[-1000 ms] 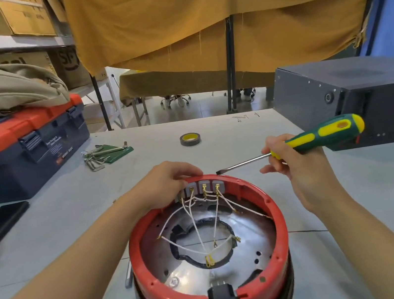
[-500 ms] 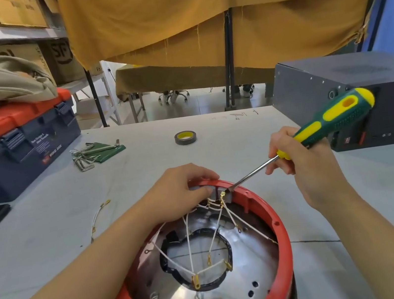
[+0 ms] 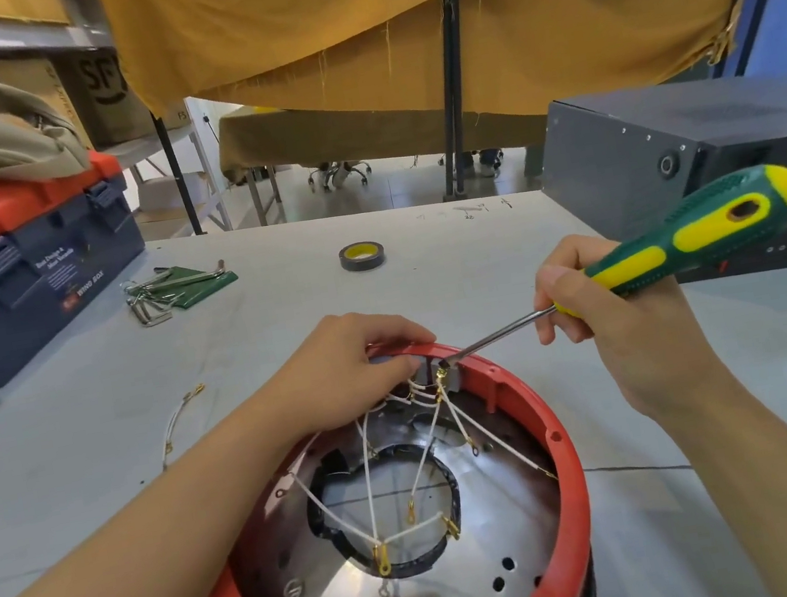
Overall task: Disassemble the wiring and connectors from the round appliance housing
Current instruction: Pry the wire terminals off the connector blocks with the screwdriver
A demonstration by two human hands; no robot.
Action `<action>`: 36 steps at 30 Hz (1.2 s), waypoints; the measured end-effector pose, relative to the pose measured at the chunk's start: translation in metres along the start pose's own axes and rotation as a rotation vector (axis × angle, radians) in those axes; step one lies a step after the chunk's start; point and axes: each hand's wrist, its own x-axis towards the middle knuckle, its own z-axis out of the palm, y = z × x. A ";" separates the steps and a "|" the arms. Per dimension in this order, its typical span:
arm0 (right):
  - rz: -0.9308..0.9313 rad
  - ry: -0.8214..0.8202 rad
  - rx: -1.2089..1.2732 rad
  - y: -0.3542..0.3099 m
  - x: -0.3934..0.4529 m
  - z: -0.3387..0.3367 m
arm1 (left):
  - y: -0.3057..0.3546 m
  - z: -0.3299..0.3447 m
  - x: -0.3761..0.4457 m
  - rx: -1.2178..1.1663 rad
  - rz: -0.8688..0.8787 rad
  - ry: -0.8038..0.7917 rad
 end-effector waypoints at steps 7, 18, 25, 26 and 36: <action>0.000 -0.013 -0.062 -0.004 -0.002 0.000 | 0.000 0.001 0.000 0.016 0.015 0.005; -0.030 -0.041 -0.172 -0.017 -0.005 0.002 | 0.000 0.001 0.000 0.025 0.018 0.011; -0.066 -0.117 -0.237 -0.022 -0.007 0.004 | 0.001 0.002 0.000 0.030 0.018 0.015; -0.063 -0.120 -0.234 -0.021 -0.006 0.004 | 0.001 0.002 0.000 0.028 0.019 0.015; 0.102 -0.018 0.043 -0.009 0.004 0.008 | 0.000 0.002 -0.001 0.023 0.012 0.018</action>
